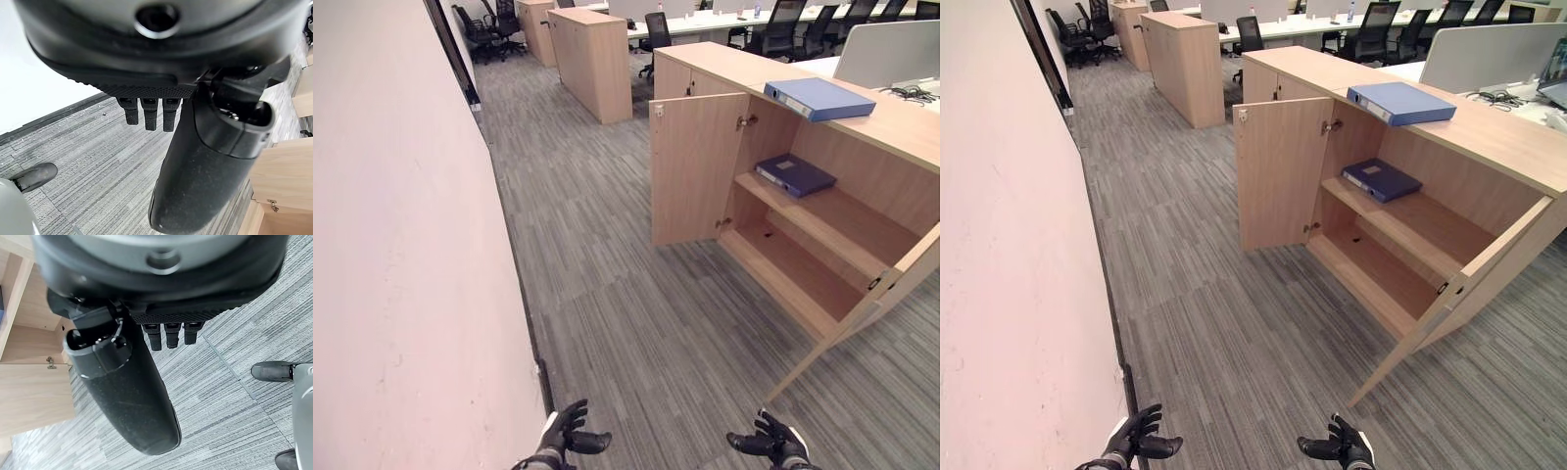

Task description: Put the empty folder in the office cabinet

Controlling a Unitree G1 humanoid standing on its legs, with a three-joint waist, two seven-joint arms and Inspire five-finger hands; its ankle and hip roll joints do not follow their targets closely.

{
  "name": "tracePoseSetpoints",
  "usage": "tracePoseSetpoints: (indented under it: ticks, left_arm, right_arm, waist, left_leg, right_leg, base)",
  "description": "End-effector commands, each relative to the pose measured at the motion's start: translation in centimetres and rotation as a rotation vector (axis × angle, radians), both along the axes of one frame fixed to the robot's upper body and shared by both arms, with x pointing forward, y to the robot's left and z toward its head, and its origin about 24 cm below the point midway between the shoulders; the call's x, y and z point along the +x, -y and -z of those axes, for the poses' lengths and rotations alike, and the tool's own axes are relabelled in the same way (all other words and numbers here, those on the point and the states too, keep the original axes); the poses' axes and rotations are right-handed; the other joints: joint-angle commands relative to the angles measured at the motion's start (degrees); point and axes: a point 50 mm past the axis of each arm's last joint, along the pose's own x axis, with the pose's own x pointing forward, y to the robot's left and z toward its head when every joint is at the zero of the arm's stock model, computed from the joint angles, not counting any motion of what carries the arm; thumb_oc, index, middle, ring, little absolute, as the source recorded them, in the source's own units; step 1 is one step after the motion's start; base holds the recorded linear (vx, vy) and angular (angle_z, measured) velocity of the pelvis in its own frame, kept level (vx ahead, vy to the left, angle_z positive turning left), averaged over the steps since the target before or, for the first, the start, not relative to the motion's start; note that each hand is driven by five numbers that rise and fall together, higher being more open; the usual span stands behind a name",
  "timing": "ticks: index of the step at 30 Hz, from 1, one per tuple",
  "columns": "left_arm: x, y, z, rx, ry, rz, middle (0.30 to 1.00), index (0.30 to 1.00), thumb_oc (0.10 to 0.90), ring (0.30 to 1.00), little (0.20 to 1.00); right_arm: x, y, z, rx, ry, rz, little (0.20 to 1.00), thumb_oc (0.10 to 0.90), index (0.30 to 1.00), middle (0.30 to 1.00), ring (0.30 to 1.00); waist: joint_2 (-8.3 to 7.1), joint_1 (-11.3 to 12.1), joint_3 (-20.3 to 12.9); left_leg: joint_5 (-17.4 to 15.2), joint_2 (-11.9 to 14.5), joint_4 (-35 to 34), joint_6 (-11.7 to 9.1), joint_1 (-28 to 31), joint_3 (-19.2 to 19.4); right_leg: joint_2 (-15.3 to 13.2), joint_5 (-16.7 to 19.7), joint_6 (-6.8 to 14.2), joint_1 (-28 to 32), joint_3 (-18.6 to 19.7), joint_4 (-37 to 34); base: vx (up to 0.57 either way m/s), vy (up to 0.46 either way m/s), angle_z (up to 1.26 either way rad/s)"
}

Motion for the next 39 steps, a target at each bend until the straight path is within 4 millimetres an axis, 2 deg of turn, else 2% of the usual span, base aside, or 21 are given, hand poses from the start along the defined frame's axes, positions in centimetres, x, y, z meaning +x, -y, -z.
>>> tracePoseSetpoints:
  ticks: [1,4,6,7,8,9,14,15,17,18,20,23,26,28,29,31,32,35,37,38,39]
  left_arm:
    - [5.3,-0.4,-2.8,0.011,0.219,-0.002,0.9,0.9,0.8,0.9,0.9]
    - [6.0,-0.5,-3.1,0.0,0.243,-0.025,0.9,0.9,0.8,0.9,0.9]
    - [6.5,-0.5,-3.5,-0.016,0.269,-0.045,0.9,0.9,0.8,0.9,0.9]
    - [6.7,-0.2,-3.7,-0.03,0.284,-0.042,0.9,0.9,0.8,0.9,0.9]
    - [6.7,-0.2,-3.7,-0.03,0.284,-0.042,0.9,0.9,0.8,0.9,0.9]
    - [6.8,-0.1,-3.8,-0.035,0.29,-0.037,0.9,0.9,0.8,0.9,0.9]
    - [7.0,-0.4,-4.0,-0.034,0.292,-0.045,0.9,0.9,0.8,0.9,0.9]
    - [7.2,-0.8,-4.1,-0.03,0.296,-0.073,0.9,0.9,0.8,0.9,0.9]
    - [7.4,-1.1,-4.3,-0.025,0.307,-0.083,0.9,0.9,0.8,0.9,0.9]
    - [7.4,-1.6,-4.3,-0.011,0.305,-0.091,0.9,0.9,0.8,0.9,0.9]
    - [7.2,-2.0,-4.3,-0.003,0.3,-0.107,0.9,0.9,0.8,0.9,0.9]
    - [6.7,-2.7,-4.0,0.002,0.28,-0.149,0.9,0.9,0.8,0.9,0.9]
    - [5.3,-3.3,-3.2,0.0,0.232,-0.189,0.9,0.9,0.8,0.9,0.9]
    - [5.2,-3.5,-3.1,0.004,0.229,-0.186,0.9,0.9,0.8,0.9,0.9]
    - [5.1,-3.7,-3.2,0.012,0.228,-0.183,0.9,0.9,0.8,0.9,0.9]
    - [4.8,-4.2,-3.1,0.041,0.207,-0.16,0.9,0.9,0.8,0.9,0.9]
    - [4.8,-4.2,-3.1,0.041,0.207,-0.16,0.9,0.9,0.8,0.9,0.9]
    - [5.1,-4.3,-3.2,0.062,0.204,-0.128,0.9,0.9,0.8,0.9,0.9]
    - [5.6,-4.3,-3.5,0.073,0.217,-0.104,0.9,0.9,0.8,0.9,0.9]
    - [6.1,-4.4,-3.9,0.081,0.237,-0.092,0.9,0.9,0.8,0.9,0.9]
    - [6.3,-4.4,-4.1,0.087,0.245,-0.079,0.9,0.9,0.8,0.9,0.9]
  right_arm:
    - [4.2,1.3,-2.0,-0.058,0.144,-0.059,0.9,0.8,0.9,0.9,0.9]
    - [4.9,1.2,-2.3,-0.055,0.165,-0.075,0.9,0.8,0.9,0.9,0.9]
    - [5.5,1.1,-2.7,-0.051,0.19,-0.086,0.9,0.8,0.9,0.9,0.9]
    - [5.6,1.4,-3.0,-0.06,0.203,-0.098,0.9,0.8,0.9,0.9,0.9]
    - [5.6,1.4,-3.0,-0.06,0.203,-0.098,0.9,0.8,0.9,0.9,0.9]
    - [5.6,1.6,-3.0,-0.067,0.203,-0.097,0.9,0.8,0.9,0.9,0.9]
    - [6.3,1.6,-3.4,-0.073,0.22,-0.103,0.9,0.8,0.9,0.9,0.9]
    - [7.0,1.1,-3.6,-0.067,0.239,-0.102,0.9,0.8,0.9,0.9,0.9]
    - [7.3,0.9,-3.7,-0.062,0.245,-0.1,0.9,0.8,0.9,0.9,0.9]
    - [7.5,0.7,-3.7,-0.059,0.251,-0.098,0.9,0.8,0.9,0.9,0.9]
    - [7.8,0.6,-3.7,-0.062,0.247,-0.097,0.9,0.8,0.9,0.9,0.9]
    - [7.4,0.4,-3.2,-0.063,0.211,-0.096,0.9,0.8,0.9,0.9,0.9]
    - [6.3,-0.1,-2.3,-0.04,0.171,-0.092,0.9,0.8,0.9,0.9,0.9]
    - [6.2,-0.2,-2.3,-0.035,0.169,-0.091,0.9,0.8,0.9,0.9,0.9]
    - [6.2,-0.3,-2.2,-0.029,0.169,-0.081,0.9,0.8,0.9,0.9,0.9]
    - [5.7,-0.7,-1.8,-0.005,0.151,-0.06,0.9,0.8,0.9,0.9,0.9]
    - [5.7,-0.7,-1.8,-0.005,0.151,-0.06,0.9,0.8,0.9,0.9,0.9]
    - [6.1,-1.4,-1.7,0.006,0.151,-0.091,0.9,0.8,0.9,0.9,0.9]
    - [6.7,-1.7,-2.0,0.003,0.163,-0.113,0.9,0.8,0.9,0.9,0.9]
    - [7.5,-1.8,-2.4,0.001,0.185,-0.119,0.9,0.8,0.9,0.9,0.9]
    - [7.9,-1.9,-2.6,-0.003,0.197,-0.128,0.9,0.8,0.9,0.9,0.9]
  waist:
    - [-1.81,0.9,0.9]
    - [-2.08,1.5,2.6]
    - [-2.79,2.1,3.9]
    - [-2.96,3.0,5.0]
    - [-2.91,2.8,5.0]
    - [-2.88,3.2,5.5]
    - [-3.98,5.7,6.0]
    - [-4.05,7.1,6.8]
    - [-4.19,7.5,7.3]
    - [-4.21,8.4,8.0]
    - [-4.17,9.4,8.5]
    - [-5.21,11.3,8.1]
    - [-6.21,13.0,6.2]
    - [-6.6,13.4,5.8]
    - [-7.2,13.7,5.3]
    - [-8.89,14.0,3.3]
    - [-9.01,14.0,3.2]
    - [-10.69,14.2,1.5]
    - [-10.82,14.5,1.2]
    - [-10.13,14.2,1.4]
    - [-9.27,14.1,1.6]
  left_leg:
    - [0.2,5.9,-0.6,-6.7,0.4,-4.0]
    - [0.3,6.9,3.8,-7.4,-2.0,-5.1]
    - [-0.7,7.8,10.9,-8.2,-6.2,-6.2]
    - [1.8,9.0,15.9,-8.7,-9.7,-7.3]
    - [1.7,9.1,16.2,-8.8,-9.9,-7.5]
    - [3.9,10.0,17.5,-8.9,-11.8,-8.0]
    - [7.7,11.6,11.2,-7.9,-17.9,-7.8]
    - [7.4,12.6,7.4,-7.5,-20.6,-8.0]
    - [7.2,12.7,5.9,-7.4,-21.2,-7.8]
    - [7.0,13.2,3.5,-7.0,-22.6,-7.5]
    - [6.8,13.6,2.0,-6.7,-24.2,-7.7]
    - [6.1,12.9,1.5,-6.7,-27.2,-9.4]
    - [7.8,12.2,2.1,-7.2,-28.1,-12.1]
    - [8.8,12.1,2.6,-7.2,-28.6,-12.0]
    - [9.5,12.1,3.6,-7.2,-28.9,-11.6]
    - [11.2,10.7,7.7,-6.7,-29.4,-10.1]
    - [11.2,10.6,7.7,-6.7,-29.5,-10.0]
    - [9.6,7.9,9.3,-5.1,-29.4,-8.1]
    - [7.7,6.7,9.3,-3.5,-28.6,-6.4]
    - [6.0,5.7,8.5,-2.2,-26.2,-5.0]
    - [4.9,5.5,7.9,-1.6,-24.5,-4.3]
  right_leg:
    - [-2.3,-5.6,4.4,0.6,2.2,0.8]
    - [-1.8,-6.1,3.7,0.6,1.8,1.1]
    - [-1.7,-6.8,2.8,0.8,1.1,1.5]
    - [-1.3,-7.9,2.1,2.5,-0.1,1.4]
    - [-1.2,-7.9,2.0,2.5,-0.3,1.4]
    - [-1.1,-8.4,1.8,3.3,-1.1,1.5]
    - [-0.2,-12.7,1.2,5.1,-2.2,4.9]
    - [0.9,-16.5,0.5,5.0,-1.5,9.6]
    - [1.4,-18.0,0.3,4.6,-1.1,12.4]
    - [2.2,-20.9,0.0,4.5,-0.4,16.6]
    - [2.6,-23.3,-0.1,5.2,0.7,19.1]
    - [2.5,-26.2,0.2,8.3,3.4,17.9]
    - [1.5,-26.0,1.4,11.8,6.4,14.4]
    - [1.0,-25.8,1.9,12.4,6.9,13.7]
    - [0.2,-25.2,2.4,12.6,7.2,13.0]
    - [-2.3,-20.2,5.2,12.0,7.8,12.3]
    - [-2.4,-20.2,5.3,11.9,7.9,12.2]
    - [-4.7,-9.4,8.5,9.4,9.7,14.9]
    - [-5.8,-2.7,10.4,6.9,9.8,18.8]
    - [-7.0,1.7,11.7,3.6,7.2,24.4]
    - [-7.8,3.9,11.7,1.5,4.7,28.3]
  base:
    - [0.05,-0.101,0.21]
    - [-0.02,-0.113,0.16]
    - [0.01,-0.113,0.23]
    - [0.06,-0.088,0.3]
    - [0.09,-0.057,0.36]
    - [0.08,-0.016,0.26]
    - [0.24,-0.015,0.52]
    - [0.29,0.009,0.21]
    - [0.31,0.025,0.25]
    - [0.31,0.029,0.11]
    - [0.42,0.067,-0.11]
    - [0.42,0.095,-0.53]
    - [0.44,0.171,-0.09]
    - [0.25,0.155,-0.15]
    - [0.49,0.347,-0.29]
    - [0.42,0.302,-0.16]
    - [0.25,0.175,-0.17]
    - [0.29,0.237,-0.23]
    - [0.34,0.301,-0.67]
    - [0.37,0.349,-0.31]
    - [0.36,0.368,-0.2]
